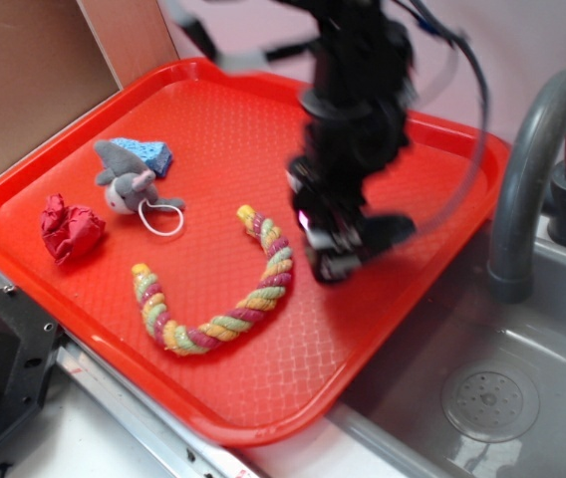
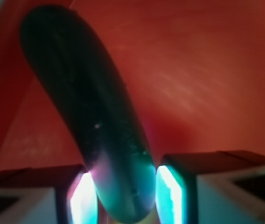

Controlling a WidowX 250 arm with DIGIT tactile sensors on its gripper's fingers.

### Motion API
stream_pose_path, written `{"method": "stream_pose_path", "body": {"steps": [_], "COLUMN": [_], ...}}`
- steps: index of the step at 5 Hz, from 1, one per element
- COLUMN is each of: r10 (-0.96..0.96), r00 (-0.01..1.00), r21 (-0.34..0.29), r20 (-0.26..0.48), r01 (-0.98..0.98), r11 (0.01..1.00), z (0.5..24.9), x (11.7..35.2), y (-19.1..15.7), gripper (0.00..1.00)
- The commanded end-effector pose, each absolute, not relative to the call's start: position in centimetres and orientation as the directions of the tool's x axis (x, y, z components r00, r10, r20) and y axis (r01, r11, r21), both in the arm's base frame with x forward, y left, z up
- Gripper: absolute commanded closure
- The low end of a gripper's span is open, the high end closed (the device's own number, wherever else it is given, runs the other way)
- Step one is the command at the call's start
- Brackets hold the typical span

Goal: Grab the plastic pickle.

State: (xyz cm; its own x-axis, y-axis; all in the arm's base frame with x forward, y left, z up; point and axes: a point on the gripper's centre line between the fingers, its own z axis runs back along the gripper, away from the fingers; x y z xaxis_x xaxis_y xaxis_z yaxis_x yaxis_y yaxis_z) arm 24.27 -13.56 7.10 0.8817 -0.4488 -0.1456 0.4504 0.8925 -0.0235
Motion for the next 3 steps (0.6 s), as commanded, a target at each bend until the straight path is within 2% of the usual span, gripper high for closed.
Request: {"method": "stream_pose_path", "body": {"steps": [1,2,3], "r10": [-0.116,-0.007,0.117], "r00": [0.986,0.98,0.968], "r21": [-0.07,-0.087,-0.103], "r20": [0.122,0.2,0.221], "r01": [0.125,0.025,-0.096], "r11": [0.99,0.996,0.99], "z": [18.2,21.0,22.0], "x": [20.8,18.3,16.7], "y": [-8.0,-6.3,-5.4], "gripper": [1.0,1.0,1.0]}}
